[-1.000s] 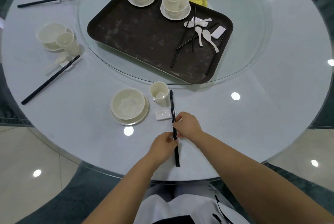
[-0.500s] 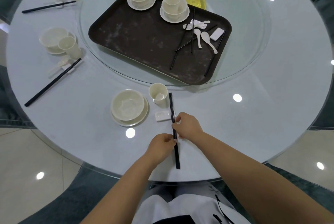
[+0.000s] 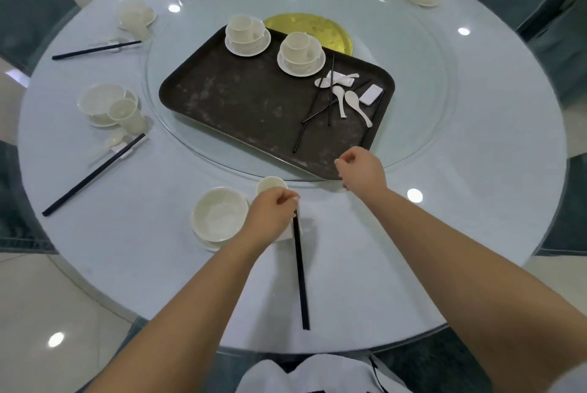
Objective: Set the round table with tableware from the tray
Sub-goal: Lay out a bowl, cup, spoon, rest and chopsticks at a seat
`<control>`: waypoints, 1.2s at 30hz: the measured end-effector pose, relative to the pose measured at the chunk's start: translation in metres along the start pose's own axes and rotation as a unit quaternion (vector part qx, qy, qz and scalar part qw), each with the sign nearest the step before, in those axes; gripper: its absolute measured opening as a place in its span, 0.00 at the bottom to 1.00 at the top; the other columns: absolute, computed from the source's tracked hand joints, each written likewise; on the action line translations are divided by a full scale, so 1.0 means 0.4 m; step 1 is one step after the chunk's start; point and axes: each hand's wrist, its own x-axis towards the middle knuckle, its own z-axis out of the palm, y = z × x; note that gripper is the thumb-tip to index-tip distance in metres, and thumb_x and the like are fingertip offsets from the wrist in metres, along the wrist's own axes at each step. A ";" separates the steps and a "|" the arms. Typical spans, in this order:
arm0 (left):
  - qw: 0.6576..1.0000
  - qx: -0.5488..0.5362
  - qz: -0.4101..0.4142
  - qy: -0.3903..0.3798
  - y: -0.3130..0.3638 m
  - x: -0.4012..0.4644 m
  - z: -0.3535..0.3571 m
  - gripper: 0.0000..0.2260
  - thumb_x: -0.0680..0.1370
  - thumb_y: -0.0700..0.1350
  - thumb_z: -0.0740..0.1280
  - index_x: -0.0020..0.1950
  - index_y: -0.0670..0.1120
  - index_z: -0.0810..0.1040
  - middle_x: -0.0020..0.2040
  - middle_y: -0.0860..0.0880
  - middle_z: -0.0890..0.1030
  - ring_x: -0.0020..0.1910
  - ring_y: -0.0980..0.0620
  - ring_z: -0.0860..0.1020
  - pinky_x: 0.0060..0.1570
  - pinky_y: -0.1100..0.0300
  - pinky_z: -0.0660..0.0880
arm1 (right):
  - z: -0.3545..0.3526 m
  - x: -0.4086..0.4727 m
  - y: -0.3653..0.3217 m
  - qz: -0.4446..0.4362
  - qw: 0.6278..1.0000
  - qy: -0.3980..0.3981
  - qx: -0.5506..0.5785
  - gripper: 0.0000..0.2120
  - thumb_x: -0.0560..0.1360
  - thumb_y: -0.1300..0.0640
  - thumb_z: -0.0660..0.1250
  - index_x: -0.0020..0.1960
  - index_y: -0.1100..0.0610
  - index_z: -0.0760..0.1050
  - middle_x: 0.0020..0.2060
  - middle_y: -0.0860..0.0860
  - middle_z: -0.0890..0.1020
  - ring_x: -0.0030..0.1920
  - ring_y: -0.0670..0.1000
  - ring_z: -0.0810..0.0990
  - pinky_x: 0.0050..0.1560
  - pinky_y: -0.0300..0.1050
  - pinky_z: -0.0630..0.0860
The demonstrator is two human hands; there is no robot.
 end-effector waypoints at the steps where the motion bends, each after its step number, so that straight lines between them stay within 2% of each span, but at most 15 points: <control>1: 1.000 -0.004 0.009 0.005 0.021 0.013 -0.002 0.06 0.79 0.45 0.65 0.50 0.47 0.81 0.43 0.53 0.81 0.44 0.53 0.80 0.49 0.59 0.75 | -0.014 0.024 0.001 0.004 1.000 0.007 -0.003 0.07 0.77 0.53 0.63 0.48 0.56 0.76 0.43 0.52 0.82 0.44 0.56 0.82 0.52 0.51 0.78; 5: 1.000 -0.011 0.016 0.013 0.092 0.065 -0.004 0.06 0.79 0.45 0.64 0.51 0.48 0.81 0.45 0.53 0.82 0.43 0.56 0.82 0.42 0.63 0.74 | -0.049 0.105 0.011 0.016 0.999 0.027 -0.014 0.07 0.78 0.55 0.63 0.53 0.57 0.76 0.45 0.52 0.81 0.47 0.56 0.82 0.52 0.47 0.76; 7: 1.000 -0.004 0.024 0.010 0.121 0.095 -0.002 0.06 0.79 0.45 0.64 0.51 0.48 0.81 0.47 0.52 0.82 0.44 0.54 0.82 0.43 0.62 0.76 | -0.057 0.143 0.014 0.019 0.999 0.032 -0.021 0.11 0.78 0.55 0.62 0.58 0.58 0.75 0.49 0.53 0.81 0.50 0.56 0.81 0.52 0.46 0.74; 10: 1.000 -0.010 0.026 0.010 0.153 0.134 0.003 0.07 0.79 0.44 0.64 0.51 0.47 0.81 0.48 0.50 0.83 0.46 0.51 0.82 0.48 0.58 0.78 | -0.062 0.198 0.016 0.027 0.999 0.024 -0.026 0.16 0.79 0.55 0.61 0.64 0.60 0.71 0.52 0.57 0.81 0.51 0.59 0.81 0.57 0.51 0.76; 14: 1.000 -0.029 0.008 0.008 0.166 0.175 0.016 0.06 0.80 0.44 0.63 0.51 0.49 0.80 0.47 0.52 0.82 0.43 0.55 0.81 0.41 0.65 0.75 | -0.063 0.270 0.014 0.044 0.998 0.006 -0.034 0.18 0.80 0.55 0.60 0.67 0.61 0.67 0.51 0.59 0.81 0.49 0.62 0.82 0.57 0.57 0.77; 18: 0.999 -0.037 -0.009 0.000 0.165 0.200 0.023 0.06 0.81 0.45 0.63 0.52 0.49 0.80 0.47 0.52 0.82 0.44 0.55 0.81 0.42 0.66 0.75 | -0.063 0.335 0.018 0.062 0.997 -0.007 -0.045 0.16 0.80 0.57 0.60 0.66 0.62 0.66 0.49 0.60 0.79 0.44 0.63 0.83 0.51 0.58 0.80; 21: 0.999 -0.045 -0.023 0.002 0.159 0.212 0.022 0.06 0.81 0.45 0.63 0.52 0.50 0.80 0.48 0.52 0.82 0.45 0.55 0.81 0.42 0.65 0.76 | -0.064 0.373 0.018 0.088 0.994 -0.022 -0.053 0.14 0.80 0.59 0.59 0.64 0.60 0.65 0.39 0.54 0.74 0.35 0.61 0.83 0.42 0.55 0.82; 23: 0.998 -0.046 -0.030 0.005 0.152 0.217 0.020 0.06 0.81 0.46 0.63 0.52 0.50 0.80 0.48 0.53 0.82 0.45 0.56 0.81 0.41 0.65 0.76 | -0.065 0.393 0.015 0.103 0.991 -0.034 -0.081 0.11 0.80 0.58 0.59 0.61 0.59 0.65 0.41 0.56 0.74 0.36 0.62 0.83 0.40 0.55 0.83; 25: 0.998 -0.044 -0.034 0.005 0.145 0.218 0.018 0.07 0.81 0.46 0.63 0.53 0.50 0.80 0.48 0.53 0.82 0.45 0.56 0.81 0.41 0.66 0.75 | -0.067 0.405 0.011 0.110 0.988 -0.041 -0.103 0.07 0.81 0.58 0.60 0.56 0.57 0.64 0.44 0.58 0.75 0.35 0.62 0.82 0.32 0.50 0.81; 26: 0.998 -0.045 -0.036 0.005 0.141 0.219 0.017 0.07 0.81 0.46 0.63 0.53 0.50 0.80 0.48 0.53 0.82 0.45 0.56 0.81 0.42 0.65 0.76 | -0.066 0.410 0.011 0.107 0.987 -0.044 -0.111 0.06 0.81 0.58 0.60 0.55 0.58 0.64 0.44 0.59 0.76 0.34 0.62 0.82 0.32 0.50 0.81; 30: 0.997 -0.062 -0.041 0.006 0.125 0.211 0.013 0.06 0.80 0.45 0.64 0.51 0.50 0.81 0.47 0.52 0.83 0.45 0.53 0.82 0.50 0.59 0.78 | -0.052 0.421 0.030 0.090 0.985 -0.041 -0.143 0.05 0.79 0.61 0.60 0.52 0.64 0.69 0.43 0.63 0.81 0.41 0.63 0.83 0.44 0.54 0.82; 33: 0.998 -0.051 -0.046 0.007 0.107 0.204 0.011 0.06 0.80 0.46 0.64 0.50 0.52 0.81 0.46 0.53 0.83 0.45 0.54 0.82 0.50 0.61 0.78 | -0.045 0.414 0.042 0.074 0.982 -0.023 -0.174 0.06 0.78 0.61 0.62 0.50 0.64 0.72 0.40 0.60 0.79 0.41 0.60 0.79 0.41 0.48 0.74; 36: 0.997 -0.051 -0.054 0.009 0.094 0.194 0.011 0.05 0.80 0.47 0.64 0.48 0.55 0.80 0.46 0.54 0.82 0.44 0.56 0.82 0.48 0.63 0.77 | -0.044 0.397 0.046 0.079 0.983 -0.022 -0.167 0.06 0.78 0.60 0.62 0.45 0.61 0.70 0.36 0.57 0.77 0.34 0.57 0.77 0.38 0.46 0.71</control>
